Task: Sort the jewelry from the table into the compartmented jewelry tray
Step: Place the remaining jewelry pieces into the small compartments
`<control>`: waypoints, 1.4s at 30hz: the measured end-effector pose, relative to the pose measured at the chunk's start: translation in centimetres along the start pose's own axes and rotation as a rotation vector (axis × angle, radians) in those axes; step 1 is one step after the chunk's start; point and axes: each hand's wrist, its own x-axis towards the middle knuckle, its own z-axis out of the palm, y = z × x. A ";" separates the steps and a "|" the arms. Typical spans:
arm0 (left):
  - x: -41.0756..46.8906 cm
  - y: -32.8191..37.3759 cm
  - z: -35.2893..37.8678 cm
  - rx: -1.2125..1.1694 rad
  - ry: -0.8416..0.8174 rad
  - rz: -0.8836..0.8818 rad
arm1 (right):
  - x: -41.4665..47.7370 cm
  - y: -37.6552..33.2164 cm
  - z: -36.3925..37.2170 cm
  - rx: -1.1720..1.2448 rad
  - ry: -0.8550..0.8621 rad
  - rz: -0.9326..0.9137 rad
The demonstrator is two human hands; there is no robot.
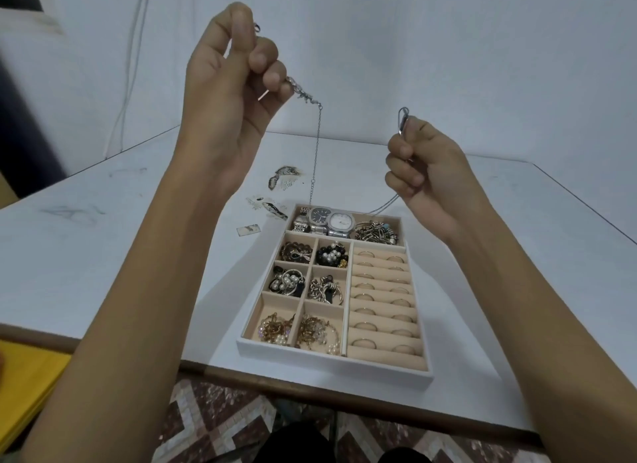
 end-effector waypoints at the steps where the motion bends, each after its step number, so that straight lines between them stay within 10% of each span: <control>1: -0.2 0.2 0.0 -0.007 -0.001 0.000 | -0.1 0.1 0.3 0.006 -0.022 0.007; 42: -7.1 3.0 -1.8 -0.050 -0.018 -0.105 | -1.0 1.2 0.9 -0.063 -0.126 0.095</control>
